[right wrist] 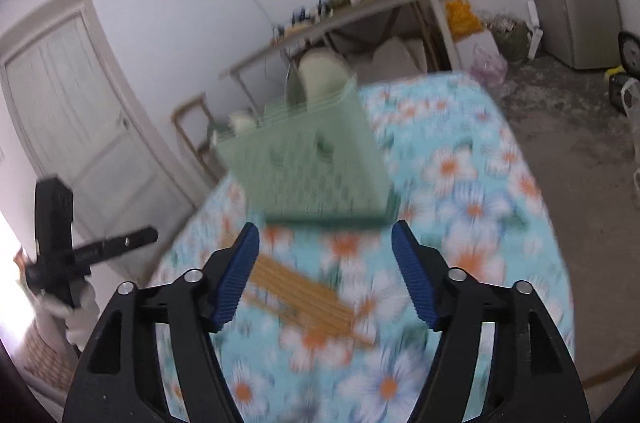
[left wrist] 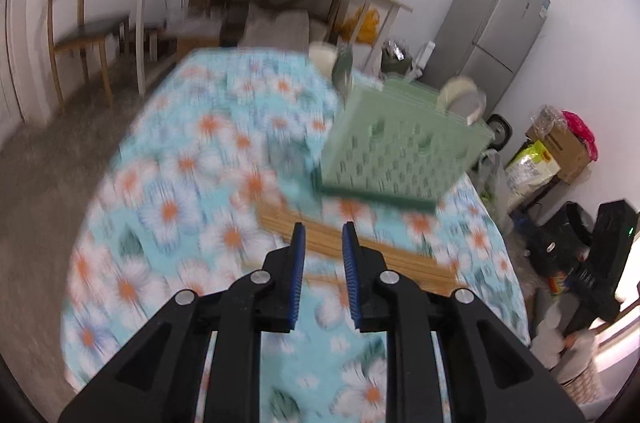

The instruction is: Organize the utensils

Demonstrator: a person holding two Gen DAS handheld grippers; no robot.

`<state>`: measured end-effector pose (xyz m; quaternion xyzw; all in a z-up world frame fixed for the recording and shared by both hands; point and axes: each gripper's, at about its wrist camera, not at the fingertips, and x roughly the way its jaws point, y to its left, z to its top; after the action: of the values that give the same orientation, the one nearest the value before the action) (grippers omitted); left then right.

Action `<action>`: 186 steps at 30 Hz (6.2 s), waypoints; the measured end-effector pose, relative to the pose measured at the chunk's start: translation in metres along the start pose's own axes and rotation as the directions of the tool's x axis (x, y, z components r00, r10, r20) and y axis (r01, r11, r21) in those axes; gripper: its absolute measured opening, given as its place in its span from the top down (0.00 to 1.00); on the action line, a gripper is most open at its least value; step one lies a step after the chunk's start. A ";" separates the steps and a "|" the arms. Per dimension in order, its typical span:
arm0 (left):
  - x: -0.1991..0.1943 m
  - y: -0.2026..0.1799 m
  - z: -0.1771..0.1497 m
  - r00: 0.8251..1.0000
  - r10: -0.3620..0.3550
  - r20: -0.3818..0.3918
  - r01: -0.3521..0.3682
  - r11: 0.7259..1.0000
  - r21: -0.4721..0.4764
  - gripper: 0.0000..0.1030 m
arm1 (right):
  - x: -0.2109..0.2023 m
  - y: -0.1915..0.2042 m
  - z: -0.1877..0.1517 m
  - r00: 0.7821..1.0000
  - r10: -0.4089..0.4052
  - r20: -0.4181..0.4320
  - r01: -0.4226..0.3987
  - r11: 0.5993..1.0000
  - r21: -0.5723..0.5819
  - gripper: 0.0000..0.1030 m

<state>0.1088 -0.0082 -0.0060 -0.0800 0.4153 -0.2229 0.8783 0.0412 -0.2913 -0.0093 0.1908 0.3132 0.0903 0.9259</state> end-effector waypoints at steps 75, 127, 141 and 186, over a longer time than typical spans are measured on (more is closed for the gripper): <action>0.090 0.073 -0.053 0.954 -0.272 -0.129 0.100 0.690 -0.717 0.88 | 0.029 -0.003 -0.072 0.986 -0.028 -0.166 0.042 0.995 0.085 0.08; 0.055 0.084 -0.044 0.997 -0.030 -0.069 -0.005 0.888 -0.459 0.85 | 0.228 0.156 -0.006 0.889 -0.199 -0.413 -0.174 0.687 -0.706 0.86; 0.056 0.084 -0.045 0.997 -0.040 -0.068 0.004 0.885 -0.466 0.85 | 0.264 0.195 -0.012 0.847 -0.272 -0.456 -0.243 0.565 -0.788 0.88; -0.038 0.001 0.002 0.969 0.043 0.245 -0.023 0.996 -0.082 0.94 | 0.015 0.111 0.116 0.997 0.069 0.036 -0.053 0.942 -0.330 0.96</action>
<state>0.0901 0.0100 0.0215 -0.1344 0.3127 -0.1803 0.9228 0.1190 -0.2200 0.1126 0.0453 0.2660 0.1654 0.9486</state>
